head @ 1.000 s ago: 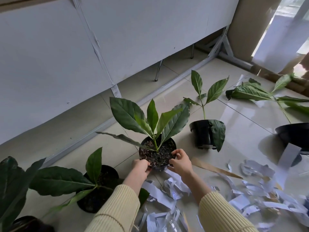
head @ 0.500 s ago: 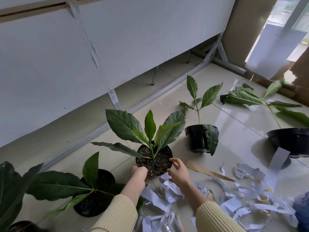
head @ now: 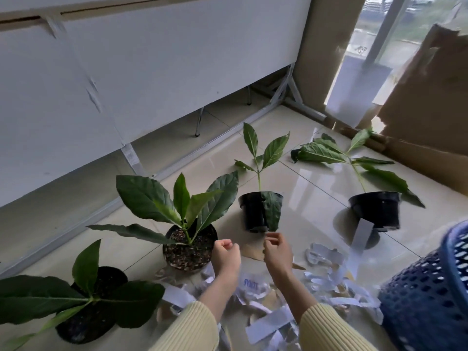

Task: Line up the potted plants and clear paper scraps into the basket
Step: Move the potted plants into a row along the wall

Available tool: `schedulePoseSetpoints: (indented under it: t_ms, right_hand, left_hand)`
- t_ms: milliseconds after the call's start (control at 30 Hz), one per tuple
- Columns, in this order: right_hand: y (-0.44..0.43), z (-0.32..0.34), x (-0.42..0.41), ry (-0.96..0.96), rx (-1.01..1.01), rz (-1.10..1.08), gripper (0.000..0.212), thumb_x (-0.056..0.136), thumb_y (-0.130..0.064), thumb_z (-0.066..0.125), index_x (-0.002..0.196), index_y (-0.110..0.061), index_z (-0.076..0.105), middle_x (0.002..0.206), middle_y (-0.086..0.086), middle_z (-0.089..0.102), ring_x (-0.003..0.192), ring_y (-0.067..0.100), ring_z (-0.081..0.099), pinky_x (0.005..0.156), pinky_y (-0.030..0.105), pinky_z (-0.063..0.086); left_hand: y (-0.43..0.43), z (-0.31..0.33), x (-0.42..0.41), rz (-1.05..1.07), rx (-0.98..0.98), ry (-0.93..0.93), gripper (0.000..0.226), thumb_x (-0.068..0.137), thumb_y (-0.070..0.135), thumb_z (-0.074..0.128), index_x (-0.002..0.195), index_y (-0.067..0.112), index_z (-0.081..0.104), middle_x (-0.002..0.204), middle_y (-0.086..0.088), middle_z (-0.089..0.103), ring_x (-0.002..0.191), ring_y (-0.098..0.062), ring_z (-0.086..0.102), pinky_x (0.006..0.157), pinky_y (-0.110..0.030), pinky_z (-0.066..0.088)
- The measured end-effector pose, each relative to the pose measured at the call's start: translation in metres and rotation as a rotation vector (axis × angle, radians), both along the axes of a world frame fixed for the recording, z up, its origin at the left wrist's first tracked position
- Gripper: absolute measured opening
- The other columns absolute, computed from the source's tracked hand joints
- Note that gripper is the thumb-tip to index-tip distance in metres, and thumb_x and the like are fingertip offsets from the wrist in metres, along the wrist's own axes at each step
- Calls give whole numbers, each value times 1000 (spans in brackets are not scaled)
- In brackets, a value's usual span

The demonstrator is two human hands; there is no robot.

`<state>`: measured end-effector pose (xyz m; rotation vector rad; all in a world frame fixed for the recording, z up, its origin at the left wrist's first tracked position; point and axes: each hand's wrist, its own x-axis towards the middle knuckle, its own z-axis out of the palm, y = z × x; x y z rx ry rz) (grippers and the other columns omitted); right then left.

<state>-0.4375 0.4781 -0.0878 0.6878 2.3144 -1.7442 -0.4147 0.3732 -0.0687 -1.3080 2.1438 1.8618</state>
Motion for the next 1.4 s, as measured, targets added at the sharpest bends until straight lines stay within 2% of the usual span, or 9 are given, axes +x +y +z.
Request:
schedulePoseSetpoints:
  t_ms: [267, 367, 467, 533, 600, 733, 1000, 1167, 1400]
  right_hand:
    - [62, -3, -70, 32, 13, -102, 22, 88, -14, 48, 106, -16, 60, 89, 3, 65, 79, 23, 62, 79, 45, 56]
    - [73, -7, -98, 12, -26, -66, 30, 89, -16, 47, 117, -15, 56, 91, 3, 63, 74, 19, 56, 73, 39, 51]
    - [76, -9, -123, -36, -49, 54, 39, 94, -24, 47, 133, -22, 46, 116, 8, 59, 95, 22, 55, 91, 43, 50]
    - [74, -6, -134, -79, -56, 164, 46, 96, -32, 45, 141, -28, 37, 135, 10, 50, 113, 27, 51, 91, 44, 49]
    - [70, -4, -142, -114, -56, 252, 51, 97, -38, 42, 146, -33, 28, 147, 7, 41, 122, 31, 47, 82, 39, 49]
    - [61, -10, -153, -132, -46, 383, 54, 99, -43, 36, 150, -34, 20, 156, 0, 26, 140, 27, 31, 104, 46, 39]
    - [54, -19, -152, -74, -71, 371, 44, 101, -37, 33, 144, -28, 34, 146, 4, 41, 129, 24, 42, 110, 44, 36]
    - [62, -18, -146, -97, -109, 339, 38, 100, -44, 31, 132, -27, 45, 131, 6, 51, 113, 27, 51, 82, 35, 48]
    - [68, -24, -122, -38, -105, 288, 35, 99, -47, 35, 118, -20, 49, 115, 6, 57, 107, 23, 56, 97, 47, 48]
  left_hand:
    - [31, -21, -69, -90, 230, -23, 13, 89, 22, 54, 99, 14, 52, 89, -3, 54, 90, -23, 50, 93, -39, 46]
    - [27, -26, -97, -65, 292, -14, 6, 92, 24, 50, 89, 19, 49, 88, -1, 50, 87, -20, 48, 87, -37, 44]
    - [22, -34, -122, -66, 347, 4, 24, 94, 27, 47, 112, 13, 54, 114, -7, 50, 115, -25, 46, 103, -39, 35]
    - [20, -35, -133, -61, 396, -12, 46, 94, 32, 45, 135, 10, 43, 133, -10, 49, 128, -27, 41, 108, -41, 32]
    - [19, -37, -144, -63, 423, -24, 53, 93, 36, 46, 140, 12, 37, 139, -9, 46, 128, -29, 42, 109, -43, 33]
    - [21, -41, -158, -78, 457, -44, 58, 92, 41, 47, 142, 16, 32, 144, -10, 42, 130, -31, 40, 111, -49, 31]
    - [20, -50, -166, -121, 357, -12, 52, 96, 49, 33, 144, 31, 27, 149, -6, 36, 133, -32, 37, 109, -55, 32]
    - [22, -48, -161, -201, 314, -48, 55, 93, 57, 29, 143, 36, 24, 149, -4, 34, 133, -34, 36, 107, -58, 32]
    - [25, -47, -147, -132, 341, -101, 62, 89, 60, 39, 143, 33, 26, 147, -7, 36, 132, -37, 37, 105, -60, 34]
